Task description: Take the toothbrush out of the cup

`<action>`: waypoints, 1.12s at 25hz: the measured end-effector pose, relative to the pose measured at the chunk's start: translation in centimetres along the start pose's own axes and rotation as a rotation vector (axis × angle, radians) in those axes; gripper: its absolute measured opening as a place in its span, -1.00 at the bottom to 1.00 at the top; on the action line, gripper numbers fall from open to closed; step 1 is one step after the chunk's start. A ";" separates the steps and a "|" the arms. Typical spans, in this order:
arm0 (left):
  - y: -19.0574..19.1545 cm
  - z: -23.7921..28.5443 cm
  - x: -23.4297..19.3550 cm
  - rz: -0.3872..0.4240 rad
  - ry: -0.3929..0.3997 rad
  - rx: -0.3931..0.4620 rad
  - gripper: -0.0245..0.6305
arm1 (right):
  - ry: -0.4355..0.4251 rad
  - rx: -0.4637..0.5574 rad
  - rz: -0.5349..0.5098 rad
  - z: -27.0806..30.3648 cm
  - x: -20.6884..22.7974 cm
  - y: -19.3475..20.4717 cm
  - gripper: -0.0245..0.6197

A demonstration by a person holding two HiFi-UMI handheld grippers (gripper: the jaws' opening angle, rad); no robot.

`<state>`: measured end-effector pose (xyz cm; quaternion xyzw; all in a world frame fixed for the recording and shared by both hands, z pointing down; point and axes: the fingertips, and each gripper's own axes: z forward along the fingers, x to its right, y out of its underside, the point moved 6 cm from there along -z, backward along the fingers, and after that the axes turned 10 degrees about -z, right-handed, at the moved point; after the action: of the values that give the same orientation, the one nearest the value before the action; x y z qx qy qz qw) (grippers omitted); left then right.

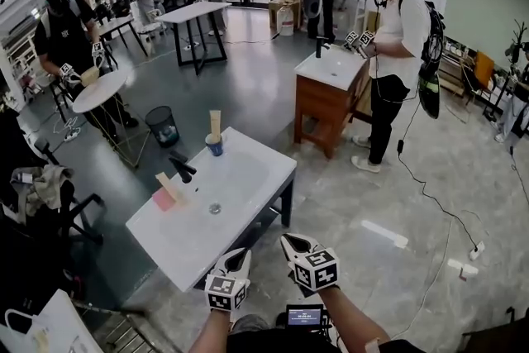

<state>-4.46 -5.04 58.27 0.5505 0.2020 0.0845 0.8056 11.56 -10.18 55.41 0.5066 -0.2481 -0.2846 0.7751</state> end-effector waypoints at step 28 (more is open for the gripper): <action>-11.3 18.5 -17.7 -0.049 -0.021 0.045 -0.90 | -0.044 -0.065 -0.062 22.9 10.6 -10.2 -0.90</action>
<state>-13.64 -31.46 57.81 0.5642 0.2087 0.0545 0.7970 1.81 -35.61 55.35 0.4824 -0.2399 -0.3274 0.7763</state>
